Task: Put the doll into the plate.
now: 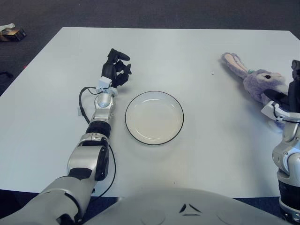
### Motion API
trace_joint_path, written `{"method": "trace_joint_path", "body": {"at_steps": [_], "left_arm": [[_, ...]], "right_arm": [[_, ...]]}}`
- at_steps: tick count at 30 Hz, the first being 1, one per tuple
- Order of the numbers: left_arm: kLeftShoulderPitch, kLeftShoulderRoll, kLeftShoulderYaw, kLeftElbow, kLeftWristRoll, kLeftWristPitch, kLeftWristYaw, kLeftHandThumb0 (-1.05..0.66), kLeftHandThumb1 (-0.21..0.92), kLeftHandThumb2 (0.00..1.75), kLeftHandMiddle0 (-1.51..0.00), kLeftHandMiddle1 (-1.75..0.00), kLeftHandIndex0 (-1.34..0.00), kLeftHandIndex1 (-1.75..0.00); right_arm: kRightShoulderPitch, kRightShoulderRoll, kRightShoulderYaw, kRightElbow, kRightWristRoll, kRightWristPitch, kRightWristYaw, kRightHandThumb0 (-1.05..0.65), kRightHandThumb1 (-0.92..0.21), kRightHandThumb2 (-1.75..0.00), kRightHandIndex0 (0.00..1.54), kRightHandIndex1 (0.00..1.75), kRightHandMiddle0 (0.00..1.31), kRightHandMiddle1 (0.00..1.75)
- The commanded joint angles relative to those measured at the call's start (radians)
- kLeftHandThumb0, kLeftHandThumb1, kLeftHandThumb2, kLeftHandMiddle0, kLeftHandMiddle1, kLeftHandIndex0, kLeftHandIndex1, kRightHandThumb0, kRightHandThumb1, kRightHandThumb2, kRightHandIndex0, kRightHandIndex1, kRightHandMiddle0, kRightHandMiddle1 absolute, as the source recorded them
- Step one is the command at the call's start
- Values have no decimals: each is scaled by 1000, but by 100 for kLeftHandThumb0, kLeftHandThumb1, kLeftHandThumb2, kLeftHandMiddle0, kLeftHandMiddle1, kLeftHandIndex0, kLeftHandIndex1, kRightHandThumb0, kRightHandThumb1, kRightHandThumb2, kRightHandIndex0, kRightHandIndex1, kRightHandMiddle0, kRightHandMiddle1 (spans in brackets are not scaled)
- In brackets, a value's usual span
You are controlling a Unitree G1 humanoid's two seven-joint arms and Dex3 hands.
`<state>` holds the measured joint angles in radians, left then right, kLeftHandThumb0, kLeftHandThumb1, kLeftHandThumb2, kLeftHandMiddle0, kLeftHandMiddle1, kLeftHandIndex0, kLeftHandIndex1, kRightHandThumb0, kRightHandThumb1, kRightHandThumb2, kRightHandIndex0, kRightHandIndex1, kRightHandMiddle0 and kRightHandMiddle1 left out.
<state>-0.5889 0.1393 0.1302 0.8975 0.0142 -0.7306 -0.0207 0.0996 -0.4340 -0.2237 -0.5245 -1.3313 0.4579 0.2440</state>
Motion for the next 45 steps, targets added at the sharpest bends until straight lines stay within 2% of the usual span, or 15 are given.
{"method": "trace_joint_path", "body": {"at_steps": [1,11,15,26,30,40,45], "left_arm": [[-17,6,-1,6,5,-17,12,-35,92,39,-64,-175,-34,-161],[-19,6,-2,9,4,-21,14,-35,92,39,-64,-175,-34,-161],[-18,-1,7,3,-3,-29,28,-35,92,39,-64,-175,-34,-161],[-18,-1,6,5,-3,-31,31,-35,92,39,-64,-175,-34,-161],[-14,-19,15,-13,-13,-47,48,-35,92,39,-64,-175,-34,-161],[-14,-21,15,-12,-12,-50,52,-35,92,39,-64,-175,-34,-161],[-12,-26,15,-23,-10,-49,64,-35,92,39,-64,-175,-34,-161]], "right_arm": [[3,28,-11,-5,35,23,34,-93,-92,-47,14,0,25,8],[3,30,-10,-8,46,34,47,-96,-92,-49,12,0,22,5],[-9,54,-21,-23,106,76,130,-96,-92,-48,8,0,19,3],[-9,45,-16,-28,111,90,141,-97,-92,-48,7,0,17,2],[-8,45,-39,-7,222,112,230,-98,-92,-48,4,0,13,1],[-6,23,-32,-6,247,131,241,-98,-92,-48,2,0,10,0],[-20,-4,-35,41,289,135,259,-98,-92,-47,4,1,12,1]]}}
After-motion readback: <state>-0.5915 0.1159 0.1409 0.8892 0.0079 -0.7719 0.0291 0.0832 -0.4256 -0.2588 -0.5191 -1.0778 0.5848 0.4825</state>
